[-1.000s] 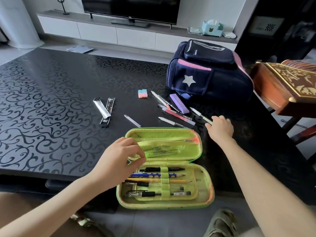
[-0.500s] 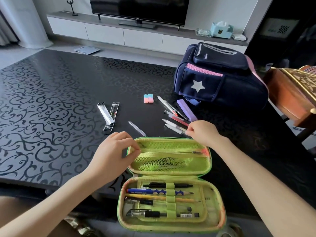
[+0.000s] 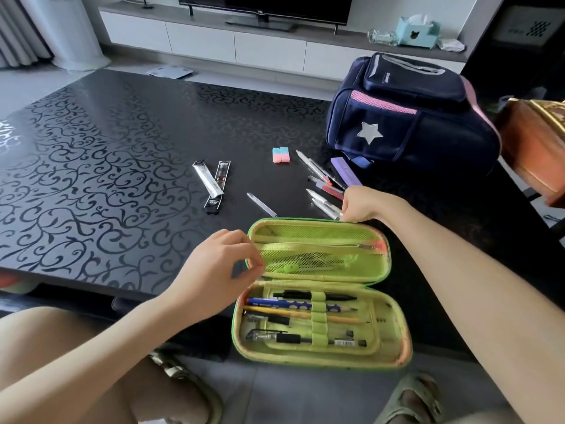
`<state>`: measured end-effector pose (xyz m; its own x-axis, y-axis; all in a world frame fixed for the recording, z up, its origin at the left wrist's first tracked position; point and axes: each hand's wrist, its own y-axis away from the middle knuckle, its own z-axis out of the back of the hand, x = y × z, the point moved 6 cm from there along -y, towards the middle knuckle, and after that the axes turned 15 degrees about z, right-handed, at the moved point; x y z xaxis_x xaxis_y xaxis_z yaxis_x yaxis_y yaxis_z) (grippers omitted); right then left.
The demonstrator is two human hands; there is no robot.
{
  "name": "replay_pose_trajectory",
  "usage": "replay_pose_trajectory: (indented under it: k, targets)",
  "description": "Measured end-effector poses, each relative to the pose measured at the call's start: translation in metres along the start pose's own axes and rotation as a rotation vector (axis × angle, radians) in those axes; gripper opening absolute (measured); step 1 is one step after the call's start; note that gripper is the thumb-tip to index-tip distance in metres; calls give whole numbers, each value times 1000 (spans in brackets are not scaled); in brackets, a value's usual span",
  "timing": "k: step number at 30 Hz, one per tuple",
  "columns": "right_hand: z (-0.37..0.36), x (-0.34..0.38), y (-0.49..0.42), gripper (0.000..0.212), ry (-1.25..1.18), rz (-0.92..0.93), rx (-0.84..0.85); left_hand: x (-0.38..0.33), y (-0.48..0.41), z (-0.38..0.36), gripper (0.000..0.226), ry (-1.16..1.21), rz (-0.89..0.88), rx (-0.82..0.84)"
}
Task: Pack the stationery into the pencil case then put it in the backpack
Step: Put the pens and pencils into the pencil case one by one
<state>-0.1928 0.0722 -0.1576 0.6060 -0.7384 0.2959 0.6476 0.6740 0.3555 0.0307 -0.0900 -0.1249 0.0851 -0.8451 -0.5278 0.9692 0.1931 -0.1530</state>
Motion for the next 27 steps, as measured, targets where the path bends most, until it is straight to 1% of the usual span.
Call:
replay_pose_trajectory:
  k: [2, 6, 9, 11, 13, 14, 15, 16, 18, 20, 23, 27]
  targets:
    - [-1, -4, 1, 38, -45, -25, -75, -1, 11, -3, 27, -2, -10, 24]
    - [-4, -19, 9, 23, -131, -43, -282, 5, 29, -9, 23, 33, 7, 47]
    - [13, -22, 26, 17, -141, -34, -497, 6, 39, -11, 23, 35, 12, 71]
    - [32, -11, 50, 15, -184, 35, -689, 8, 42, -9, 24, 35, 27, 71]
    - [41, 21, 88, 12, -275, 148, -783, 12, 45, -3, 21, 59, 63, 49]
    - [39, 41, 108, 12, -269, 217, -776, 14, 45, 1, 15, 80, 99, 40]
    - [32, 61, 126, 13, -233, 288, -731, 18, 46, 4, 8, 106, 138, 35]
    - [19, 79, 140, 13, -188, 352, -650, 20, 45, 6, 9, 130, 175, 30]
    - [-18, 107, 160, 13, -111, 444, -432, 25, 46, 6, 15, 162, 229, 23]
    - [-54, 120, 169, 13, -42, 500, -287, 26, 47, 6, 15, 183, 251, 19]
    - [-83, 125, 172, 16, 8, 514, -193, 23, 50, 2, 8, 195, 264, 38]
    - [-94, 127, 171, 17, 10, 510, -154, 18, 55, -9, 7, 188, 215, 139]
